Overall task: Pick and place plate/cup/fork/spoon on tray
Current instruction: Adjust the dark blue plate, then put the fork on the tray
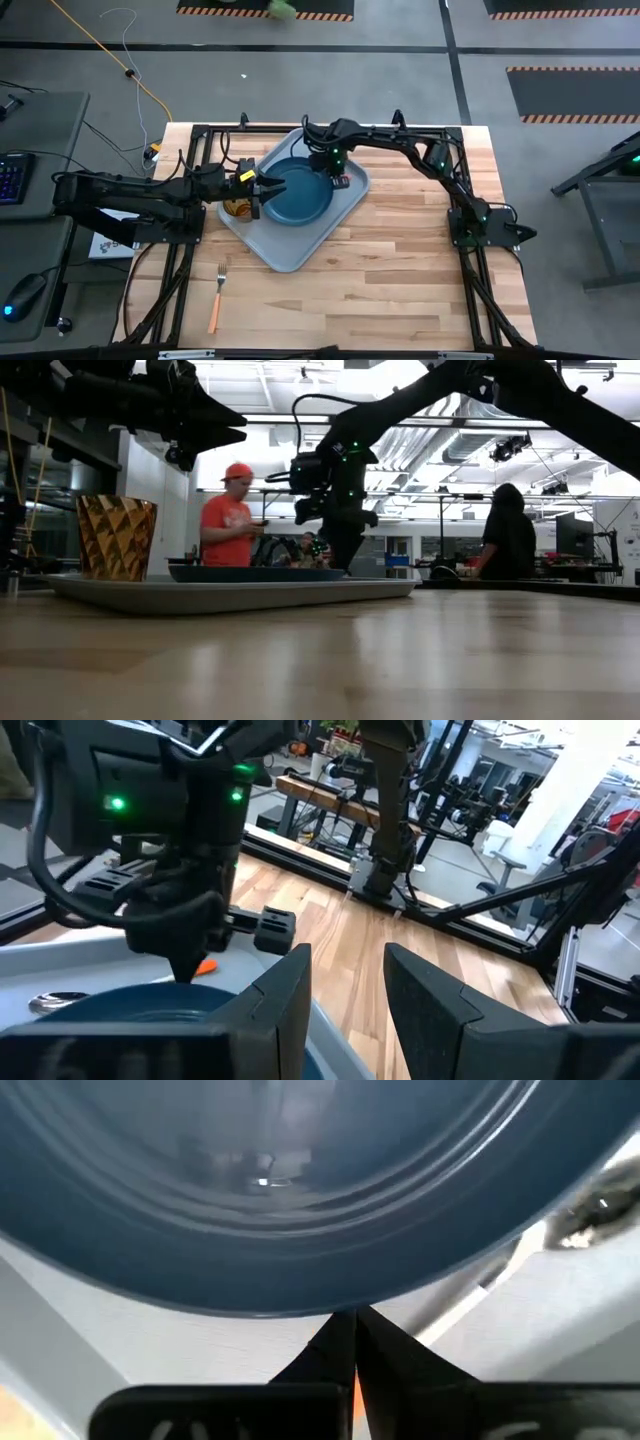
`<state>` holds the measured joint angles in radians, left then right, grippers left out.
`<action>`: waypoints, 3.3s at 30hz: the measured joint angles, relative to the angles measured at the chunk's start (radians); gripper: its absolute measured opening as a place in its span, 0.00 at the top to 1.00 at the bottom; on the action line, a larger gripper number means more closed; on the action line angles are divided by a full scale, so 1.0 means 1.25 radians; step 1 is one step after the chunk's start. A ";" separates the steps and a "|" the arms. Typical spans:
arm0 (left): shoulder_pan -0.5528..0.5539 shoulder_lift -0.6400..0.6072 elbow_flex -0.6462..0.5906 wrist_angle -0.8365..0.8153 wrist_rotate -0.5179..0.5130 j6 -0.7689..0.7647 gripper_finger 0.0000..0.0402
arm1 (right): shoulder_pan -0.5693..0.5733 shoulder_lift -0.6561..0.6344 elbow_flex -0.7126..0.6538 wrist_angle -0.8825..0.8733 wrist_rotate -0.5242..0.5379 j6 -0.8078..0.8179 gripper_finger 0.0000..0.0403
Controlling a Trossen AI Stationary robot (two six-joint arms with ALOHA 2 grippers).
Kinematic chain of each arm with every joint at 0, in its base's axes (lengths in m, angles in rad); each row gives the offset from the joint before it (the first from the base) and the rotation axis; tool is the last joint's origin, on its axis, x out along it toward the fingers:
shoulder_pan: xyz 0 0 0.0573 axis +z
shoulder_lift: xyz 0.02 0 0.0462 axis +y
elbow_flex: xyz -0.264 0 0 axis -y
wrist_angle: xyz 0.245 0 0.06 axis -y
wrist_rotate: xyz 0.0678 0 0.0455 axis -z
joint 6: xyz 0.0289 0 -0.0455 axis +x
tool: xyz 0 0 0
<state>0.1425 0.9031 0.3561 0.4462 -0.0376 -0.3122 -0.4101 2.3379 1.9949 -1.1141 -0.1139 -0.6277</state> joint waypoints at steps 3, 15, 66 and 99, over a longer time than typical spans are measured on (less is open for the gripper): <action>0.000 0.000 0.000 0.003 0.000 0.000 0.71 | 0.011 0.000 0.000 -0.003 -0.002 0.002 1.00; 0.000 0.000 0.000 -0.003 0.000 0.001 0.71 | 0.005 -0.059 -0.011 -0.124 -0.029 0.022 1.00; 0.000 -0.201 0.000 -0.045 0.053 0.145 0.71 | 0.146 -0.950 -1.229 1.610 0.016 0.498 1.00; -0.704 0.243 0.501 -1.199 -0.183 -1.012 0.34 | 0.145 -0.950 -1.229 1.582 0.035 0.502 1.00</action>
<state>-0.7372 1.2074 0.9821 -1.0523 -0.2666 -1.5778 -0.2287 1.1503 0.4591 0.8639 -0.0704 -0.0001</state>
